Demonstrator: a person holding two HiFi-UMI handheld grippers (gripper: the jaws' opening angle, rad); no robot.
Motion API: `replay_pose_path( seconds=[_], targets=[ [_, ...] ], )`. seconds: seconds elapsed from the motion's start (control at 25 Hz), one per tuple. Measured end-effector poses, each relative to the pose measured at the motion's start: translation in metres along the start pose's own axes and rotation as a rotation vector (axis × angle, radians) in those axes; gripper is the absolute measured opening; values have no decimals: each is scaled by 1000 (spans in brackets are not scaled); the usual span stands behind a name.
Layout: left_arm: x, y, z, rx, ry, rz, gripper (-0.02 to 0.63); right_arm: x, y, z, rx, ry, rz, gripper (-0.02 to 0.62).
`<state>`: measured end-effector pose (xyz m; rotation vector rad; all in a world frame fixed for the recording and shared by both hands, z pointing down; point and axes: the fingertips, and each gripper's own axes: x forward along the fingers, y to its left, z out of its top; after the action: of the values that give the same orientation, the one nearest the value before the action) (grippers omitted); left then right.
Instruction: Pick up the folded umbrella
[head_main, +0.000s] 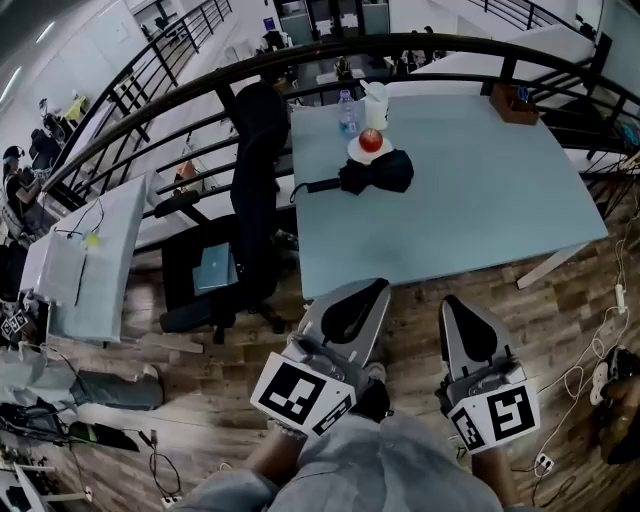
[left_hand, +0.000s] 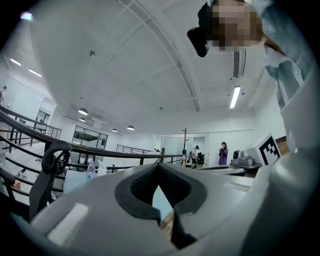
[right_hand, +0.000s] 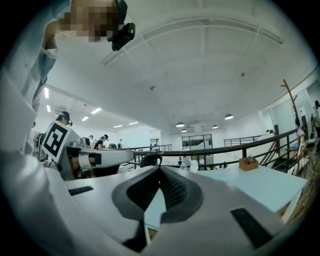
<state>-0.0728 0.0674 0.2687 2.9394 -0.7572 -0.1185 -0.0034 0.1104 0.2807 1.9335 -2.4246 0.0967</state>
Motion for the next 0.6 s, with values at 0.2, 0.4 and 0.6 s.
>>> replay_pose_path(
  seconds=[0.2, 0.4, 0.6],
  targets=[
    [23, 24, 4, -1, -4, 6, 5, 30, -17, 5, -7, 3, 7, 0],
    [45, 48, 2, -4, -9, 17, 5, 58, -30, 6, -13, 4, 16, 0],
    [58, 65, -1, -4, -5, 19, 5, 77, -41, 5, -13, -2, 11, 0]
  ],
)
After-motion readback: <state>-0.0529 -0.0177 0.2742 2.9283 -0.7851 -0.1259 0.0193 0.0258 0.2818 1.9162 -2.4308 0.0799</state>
